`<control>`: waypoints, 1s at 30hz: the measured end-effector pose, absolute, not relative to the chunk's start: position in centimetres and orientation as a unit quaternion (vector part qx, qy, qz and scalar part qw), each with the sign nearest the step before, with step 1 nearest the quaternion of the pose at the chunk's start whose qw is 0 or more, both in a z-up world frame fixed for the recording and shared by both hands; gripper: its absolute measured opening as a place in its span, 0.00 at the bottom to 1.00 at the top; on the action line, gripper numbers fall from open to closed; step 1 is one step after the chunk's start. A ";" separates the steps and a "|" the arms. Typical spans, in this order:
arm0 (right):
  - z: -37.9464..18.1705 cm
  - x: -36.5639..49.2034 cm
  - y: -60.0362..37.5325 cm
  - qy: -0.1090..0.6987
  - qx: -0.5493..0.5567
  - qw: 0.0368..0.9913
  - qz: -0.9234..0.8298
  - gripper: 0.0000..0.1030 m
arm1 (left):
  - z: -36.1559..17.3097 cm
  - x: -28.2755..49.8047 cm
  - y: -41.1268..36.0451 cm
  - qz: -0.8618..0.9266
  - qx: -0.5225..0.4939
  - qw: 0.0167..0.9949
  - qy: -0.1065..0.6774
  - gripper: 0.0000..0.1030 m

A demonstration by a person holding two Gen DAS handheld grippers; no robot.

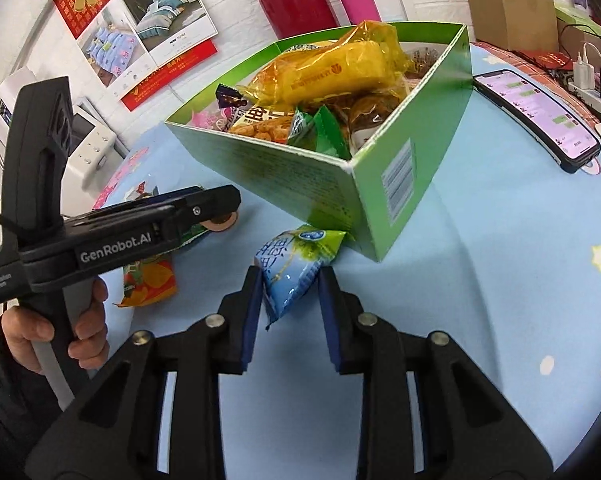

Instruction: Organize snacks

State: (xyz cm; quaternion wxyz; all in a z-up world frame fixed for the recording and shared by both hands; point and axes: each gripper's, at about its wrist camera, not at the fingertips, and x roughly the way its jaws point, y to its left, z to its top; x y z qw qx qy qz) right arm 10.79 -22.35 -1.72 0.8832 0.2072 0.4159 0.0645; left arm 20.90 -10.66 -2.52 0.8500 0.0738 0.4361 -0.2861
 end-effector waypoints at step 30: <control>2.8 7.4 -22.5 0.348 0.209 0.908 0.104 0.15 | 0.3 17.1 -8.4 -0.339 0.011 0.837 0.430 0.32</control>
